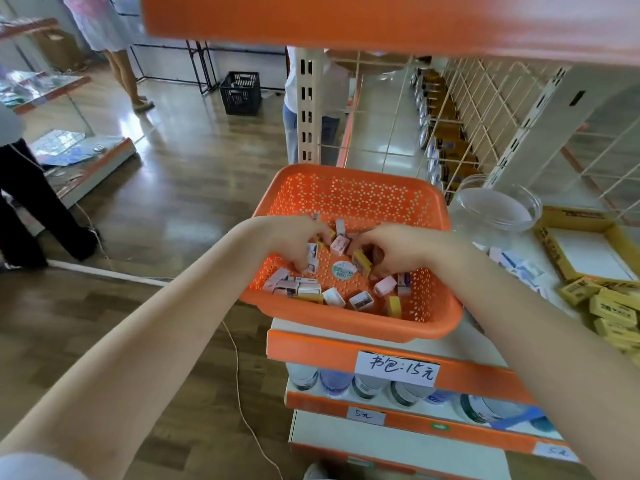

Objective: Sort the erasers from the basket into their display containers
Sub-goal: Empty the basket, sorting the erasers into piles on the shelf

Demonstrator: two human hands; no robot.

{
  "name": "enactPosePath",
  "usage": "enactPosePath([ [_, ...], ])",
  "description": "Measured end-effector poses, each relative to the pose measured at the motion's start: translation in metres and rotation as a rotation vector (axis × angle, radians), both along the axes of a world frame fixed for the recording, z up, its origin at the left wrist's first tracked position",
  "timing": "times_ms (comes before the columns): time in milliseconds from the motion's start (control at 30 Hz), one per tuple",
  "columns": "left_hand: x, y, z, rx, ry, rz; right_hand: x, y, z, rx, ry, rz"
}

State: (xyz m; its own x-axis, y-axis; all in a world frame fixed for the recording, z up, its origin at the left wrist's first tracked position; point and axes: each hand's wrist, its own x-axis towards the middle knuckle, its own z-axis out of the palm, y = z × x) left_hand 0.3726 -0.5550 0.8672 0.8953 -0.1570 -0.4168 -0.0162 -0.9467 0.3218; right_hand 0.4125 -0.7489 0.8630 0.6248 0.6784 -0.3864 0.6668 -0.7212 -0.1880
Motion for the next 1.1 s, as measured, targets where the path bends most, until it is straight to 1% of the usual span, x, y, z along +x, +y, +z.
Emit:
enactPosePath([
  [67,0.003,0.002,-0.008,0.003,0.000,0.022,0.000,-0.001,0.001,0.024,-0.007,-0.014],
  [267,0.001,0.003,-0.010,-0.087,-0.010,0.061,0.000,-0.001,0.000,0.068,-0.024,-0.046],
  [467,-0.001,0.000,-0.008,-0.037,0.016,0.056,-0.002,-0.001,0.001,0.100,-0.004,-0.034],
  [633,-0.002,0.000,-0.009,-0.038,0.025,0.006,-0.003,0.000,0.004,0.201,-0.074,-0.030],
  [733,-0.003,0.000,-0.008,-0.046,0.042,-0.025,-0.002,0.000,0.002,0.199,-0.103,0.006],
  [833,-0.004,0.000,-0.007,-0.051,0.033,-0.037,-0.004,0.002,0.002,0.184,-0.073,0.037],
  [1000,-0.004,0.001,0.000,-0.110,-0.087,0.020,0.002,0.008,0.001,0.137,-0.005,0.033],
  [1100,-0.004,0.003,0.003,-0.088,-0.239,0.075,0.014,0.014,0.001,0.093,-0.006,0.038],
])
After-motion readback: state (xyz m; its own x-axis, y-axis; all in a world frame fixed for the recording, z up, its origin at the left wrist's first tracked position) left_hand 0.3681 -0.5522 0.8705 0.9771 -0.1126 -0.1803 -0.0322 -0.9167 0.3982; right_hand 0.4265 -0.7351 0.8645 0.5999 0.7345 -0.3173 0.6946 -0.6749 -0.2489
